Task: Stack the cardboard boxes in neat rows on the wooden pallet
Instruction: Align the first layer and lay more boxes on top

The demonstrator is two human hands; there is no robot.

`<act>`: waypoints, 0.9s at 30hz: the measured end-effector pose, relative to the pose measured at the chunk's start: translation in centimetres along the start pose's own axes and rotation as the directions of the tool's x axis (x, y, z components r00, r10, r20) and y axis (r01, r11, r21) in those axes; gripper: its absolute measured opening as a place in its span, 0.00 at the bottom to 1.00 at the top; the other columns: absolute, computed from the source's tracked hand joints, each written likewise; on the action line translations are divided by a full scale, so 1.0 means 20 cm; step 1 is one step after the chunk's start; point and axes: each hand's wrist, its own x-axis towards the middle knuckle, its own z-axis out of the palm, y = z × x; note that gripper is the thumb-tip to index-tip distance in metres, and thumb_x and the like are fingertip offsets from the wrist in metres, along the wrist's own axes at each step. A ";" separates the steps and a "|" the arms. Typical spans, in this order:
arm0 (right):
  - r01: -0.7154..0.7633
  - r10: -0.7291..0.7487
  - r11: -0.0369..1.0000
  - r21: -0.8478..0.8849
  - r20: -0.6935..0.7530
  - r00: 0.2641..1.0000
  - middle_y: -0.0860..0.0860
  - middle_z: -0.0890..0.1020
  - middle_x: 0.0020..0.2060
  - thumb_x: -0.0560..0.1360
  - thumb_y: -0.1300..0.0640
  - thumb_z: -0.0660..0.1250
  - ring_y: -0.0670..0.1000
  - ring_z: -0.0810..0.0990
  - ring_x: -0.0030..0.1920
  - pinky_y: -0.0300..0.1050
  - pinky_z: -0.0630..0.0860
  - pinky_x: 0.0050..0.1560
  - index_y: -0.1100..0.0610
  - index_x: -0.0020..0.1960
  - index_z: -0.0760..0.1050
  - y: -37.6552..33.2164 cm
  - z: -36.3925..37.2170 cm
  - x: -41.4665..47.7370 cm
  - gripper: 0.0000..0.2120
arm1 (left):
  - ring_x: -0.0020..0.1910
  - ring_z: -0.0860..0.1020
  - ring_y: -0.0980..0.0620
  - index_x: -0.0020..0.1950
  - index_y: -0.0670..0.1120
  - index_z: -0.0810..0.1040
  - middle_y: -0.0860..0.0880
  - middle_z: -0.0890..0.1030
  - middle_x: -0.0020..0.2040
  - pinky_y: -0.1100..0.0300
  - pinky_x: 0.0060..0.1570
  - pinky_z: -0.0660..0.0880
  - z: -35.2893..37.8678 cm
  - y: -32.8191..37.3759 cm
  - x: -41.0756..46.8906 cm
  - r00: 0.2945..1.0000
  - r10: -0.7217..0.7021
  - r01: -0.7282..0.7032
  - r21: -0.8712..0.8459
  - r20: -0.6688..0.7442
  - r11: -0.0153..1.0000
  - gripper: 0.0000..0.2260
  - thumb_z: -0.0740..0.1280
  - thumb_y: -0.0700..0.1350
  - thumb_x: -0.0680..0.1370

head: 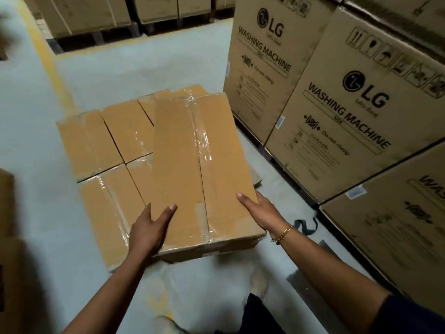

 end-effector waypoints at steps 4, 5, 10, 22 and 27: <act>-0.025 0.025 1.000 0.006 -0.016 1.000 0.41 0.80 0.60 0.77 0.35 0.67 0.46 0.78 0.61 0.43 0.72 0.63 0.42 0.70 0.72 0.20 -0.45 0.18 0.24 | 0.77 0.67 0.39 0.82 0.45 0.61 0.42 0.66 0.80 0.45 0.72 0.66 0.46 0.27 -0.04 1.000 0.010 -0.010 0.004 0.024 1.000 0.42 0.66 0.68 0.77; -0.029 0.029 1.000 0.006 -0.018 0.999 0.41 0.80 0.61 0.77 0.35 0.67 0.46 0.78 0.62 0.42 0.71 0.62 0.41 0.69 0.71 0.23 -0.56 0.23 0.23 | 0.77 0.67 0.39 0.82 0.44 0.61 0.42 0.66 0.80 0.45 0.72 0.66 0.58 0.34 -0.04 1.000 0.009 -0.009 -0.005 0.029 1.000 0.42 0.66 0.68 0.77; -0.065 0.061 0.996 -0.068 -0.053 0.997 0.46 0.74 0.71 0.76 0.32 0.66 0.50 0.71 0.72 0.44 0.66 0.69 0.51 0.79 0.64 0.42 -1.08 0.51 0.39 | 0.78 0.65 0.40 0.83 0.45 0.60 0.42 0.65 0.81 0.46 0.73 0.65 1.08 0.67 -0.04 0.998 0.002 -0.001 -0.024 0.055 1.000 0.42 0.66 0.68 0.77; -0.101 0.101 0.988 -0.120 -0.006 0.995 0.49 0.72 0.74 0.69 0.23 0.65 0.55 0.69 0.75 0.54 0.63 0.76 0.52 0.80 0.63 0.49 -1.61 1.30 0.49 | 0.76 0.69 0.41 0.82 0.47 0.63 0.44 0.69 0.78 0.48 0.71 0.67 1.78 1.05 0.38 0.993 -0.091 0.097 -0.090 0.070 0.991 0.41 0.67 0.69 0.76; -0.079 0.082 0.988 -0.129 0.017 0.997 0.49 0.75 0.71 0.62 0.18 0.63 0.55 0.73 0.71 0.61 0.69 0.73 0.46 0.77 0.67 0.59 -1.70 1.75 0.51 | 0.68 0.77 0.43 0.78 0.51 0.70 0.49 0.78 0.70 0.56 0.56 0.70 2.05 1.17 0.70 0.993 -0.090 0.097 -0.092 0.080 0.991 0.33 0.66 0.67 0.78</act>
